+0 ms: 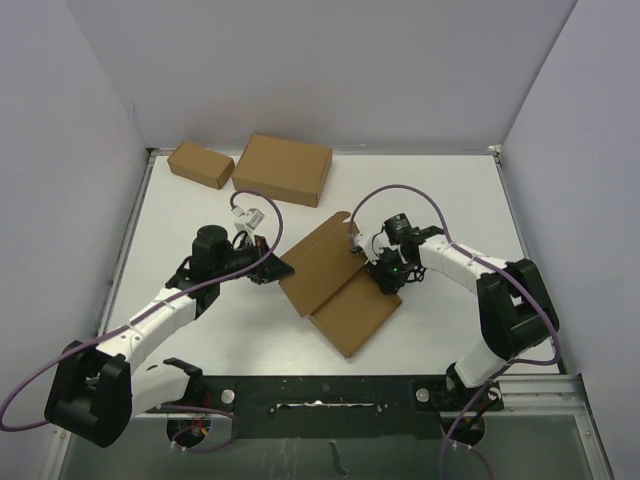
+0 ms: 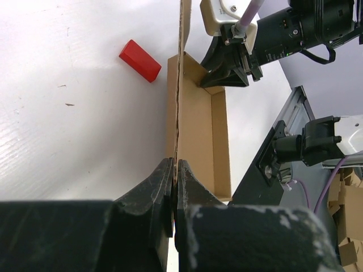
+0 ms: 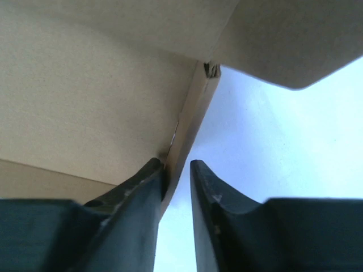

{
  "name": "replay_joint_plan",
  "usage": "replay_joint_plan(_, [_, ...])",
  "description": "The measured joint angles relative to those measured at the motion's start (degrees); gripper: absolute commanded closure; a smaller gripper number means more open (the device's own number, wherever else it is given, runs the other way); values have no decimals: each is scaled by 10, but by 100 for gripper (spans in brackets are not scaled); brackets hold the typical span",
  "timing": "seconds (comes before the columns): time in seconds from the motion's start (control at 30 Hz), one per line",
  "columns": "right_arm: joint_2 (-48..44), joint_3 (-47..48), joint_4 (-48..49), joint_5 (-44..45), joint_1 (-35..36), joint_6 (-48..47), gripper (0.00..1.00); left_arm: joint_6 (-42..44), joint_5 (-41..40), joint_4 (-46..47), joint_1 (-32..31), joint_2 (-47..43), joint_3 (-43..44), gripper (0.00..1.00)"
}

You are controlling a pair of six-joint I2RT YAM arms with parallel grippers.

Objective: Fold the paper box

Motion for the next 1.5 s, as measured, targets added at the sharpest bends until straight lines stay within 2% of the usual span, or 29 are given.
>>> replay_joint_plan(0.13, [0,0,0,0,-2,-2,69,-3,0,7,-2,0,0,100])
replay_joint_plan(0.4, [-3,0,12,0,-9,8,78,-9,-3,20,-21,1,4,100])
replay_joint_plan(0.5, [-3,0,19,7,-9,13,78,-11,-5,22,-23,3,7,100])
replay_joint_plan(0.63, [-5,-2,25,10,-9,16,70,-12,-6,23,-25,3,7,100])
replay_joint_plan(0.73, [-15,-3,26,8,-9,17,69,-12,-5,23,-25,3,8,100])
replay_joint_plan(1.0, [-51,-4,38,-12,-20,18,78,-13,-13,23,-26,3,8,100])
replay_joint_plan(1.3, [-45,-5,38,-16,-20,20,78,-14,-16,22,-27,3,8,100])
replay_joint_plan(1.43, [-45,-5,38,-15,-20,20,94,-15,-16,23,-29,3,8,100])
replay_joint_plan(1.5, [-44,-5,39,-14,-19,25,96,-17,-16,24,-29,3,8,100])
